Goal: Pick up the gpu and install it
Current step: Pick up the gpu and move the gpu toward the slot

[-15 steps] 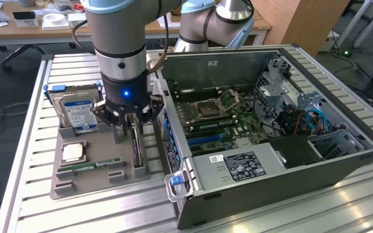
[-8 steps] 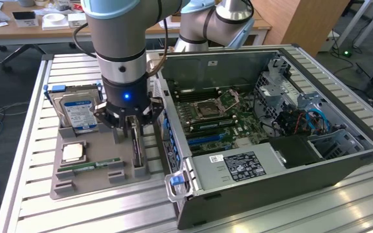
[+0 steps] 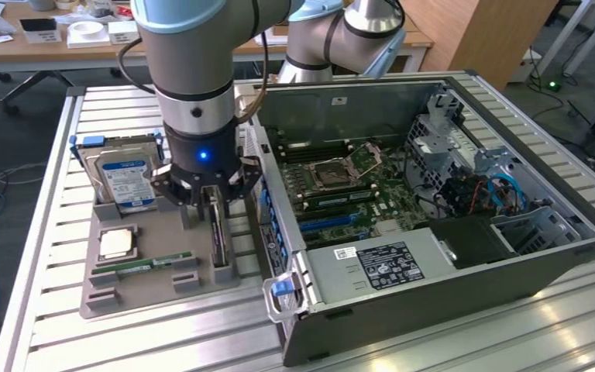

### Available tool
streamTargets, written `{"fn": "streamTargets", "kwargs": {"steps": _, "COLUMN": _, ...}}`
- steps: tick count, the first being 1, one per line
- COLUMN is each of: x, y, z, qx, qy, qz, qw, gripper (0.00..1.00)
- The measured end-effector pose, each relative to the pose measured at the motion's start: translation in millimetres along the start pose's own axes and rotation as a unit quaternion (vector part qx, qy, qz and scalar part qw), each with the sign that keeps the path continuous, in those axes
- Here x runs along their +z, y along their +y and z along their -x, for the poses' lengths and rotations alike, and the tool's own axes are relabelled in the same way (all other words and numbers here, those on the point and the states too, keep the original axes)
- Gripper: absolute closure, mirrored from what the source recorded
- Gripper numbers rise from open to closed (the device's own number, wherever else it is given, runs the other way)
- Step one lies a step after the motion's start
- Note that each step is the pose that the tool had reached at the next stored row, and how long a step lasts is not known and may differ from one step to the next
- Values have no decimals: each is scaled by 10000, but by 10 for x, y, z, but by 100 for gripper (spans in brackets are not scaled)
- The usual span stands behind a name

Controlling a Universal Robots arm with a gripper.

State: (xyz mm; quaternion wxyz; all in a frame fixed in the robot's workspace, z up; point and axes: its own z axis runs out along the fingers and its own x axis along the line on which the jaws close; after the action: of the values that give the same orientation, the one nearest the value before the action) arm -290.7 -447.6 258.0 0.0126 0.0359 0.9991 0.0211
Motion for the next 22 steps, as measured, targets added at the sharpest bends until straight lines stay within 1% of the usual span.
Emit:
{"fn": "streamTargets", "kwargs": {"steps": 10, "x": 147, "y": -4, "z": -3, "qx": 0, "qy": 0, "qz": -1, "qw": 10000, "gripper": 58}}
{"fn": "streamTargets", "kwargs": {"steps": 16, "x": 171, "y": 18, "z": -6, "qx": -1, "qy": 0, "qz": -1, "qw": 10000, "gripper": 58}}
{"fn": "streamTargets", "kwargs": {"steps": 22, "x": 226, "y": 18, "z": -10, "qx": 0, "qy": 1, "qz": -1, "qw": 10000, "gripper": 58}}
